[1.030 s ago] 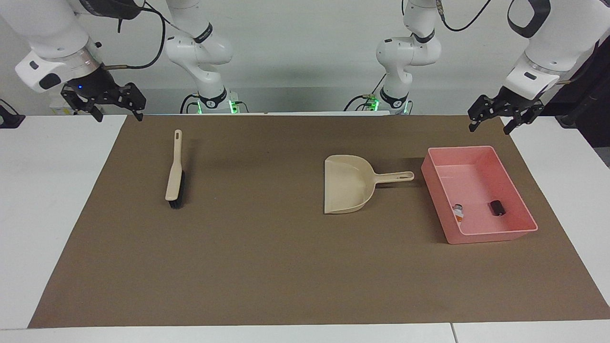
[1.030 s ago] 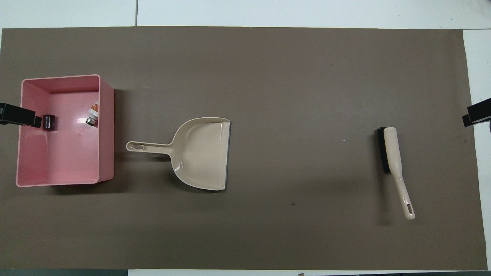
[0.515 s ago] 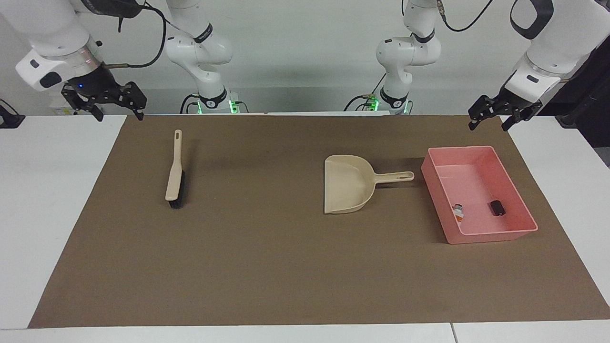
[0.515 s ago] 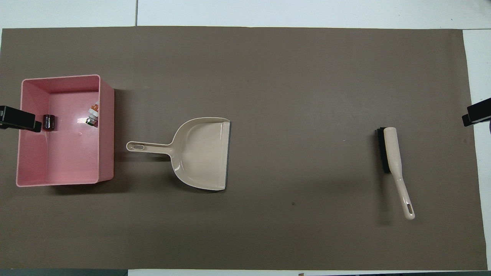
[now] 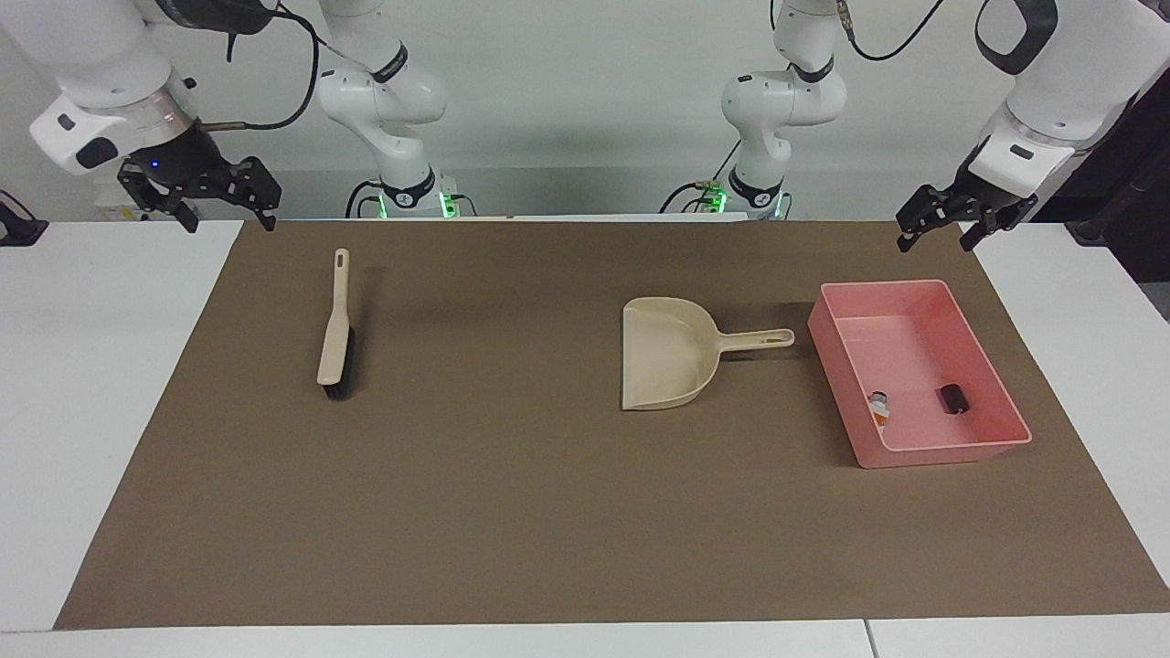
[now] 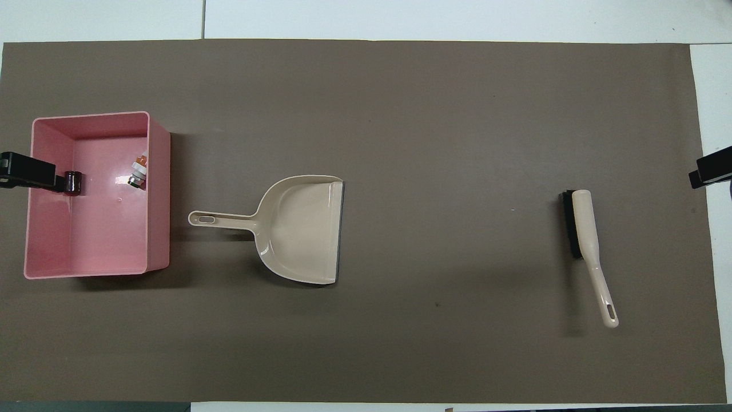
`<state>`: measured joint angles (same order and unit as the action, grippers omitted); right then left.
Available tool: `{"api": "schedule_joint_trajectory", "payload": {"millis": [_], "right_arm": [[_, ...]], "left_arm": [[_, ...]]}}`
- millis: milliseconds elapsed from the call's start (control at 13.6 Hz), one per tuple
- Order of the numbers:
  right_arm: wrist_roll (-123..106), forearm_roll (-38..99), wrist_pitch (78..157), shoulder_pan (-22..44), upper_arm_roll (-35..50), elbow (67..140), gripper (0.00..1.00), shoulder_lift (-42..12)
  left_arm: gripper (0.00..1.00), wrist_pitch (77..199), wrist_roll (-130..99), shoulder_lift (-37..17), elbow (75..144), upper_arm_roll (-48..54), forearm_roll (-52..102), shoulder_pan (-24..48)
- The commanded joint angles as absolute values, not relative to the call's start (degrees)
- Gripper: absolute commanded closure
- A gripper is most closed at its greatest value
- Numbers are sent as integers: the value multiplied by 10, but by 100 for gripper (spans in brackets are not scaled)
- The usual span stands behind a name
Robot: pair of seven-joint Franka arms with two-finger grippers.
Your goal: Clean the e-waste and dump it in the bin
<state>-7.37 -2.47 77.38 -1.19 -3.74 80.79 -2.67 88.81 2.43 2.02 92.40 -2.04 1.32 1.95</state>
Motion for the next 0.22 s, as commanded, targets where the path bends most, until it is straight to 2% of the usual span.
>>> {"api": "schedule_joint_trajectory", "payload": {"millis": [0, 147], "right_arm": [[-63, -17, 770, -18, -33, 804, 1, -25], [-63, -18, 770, -18, -33, 804, 1, -25]], "left_arm": [[2, 904, 12, 13, 915, -21, 18, 21], [2, 903, 17, 14, 918, -21, 18, 21]]}}
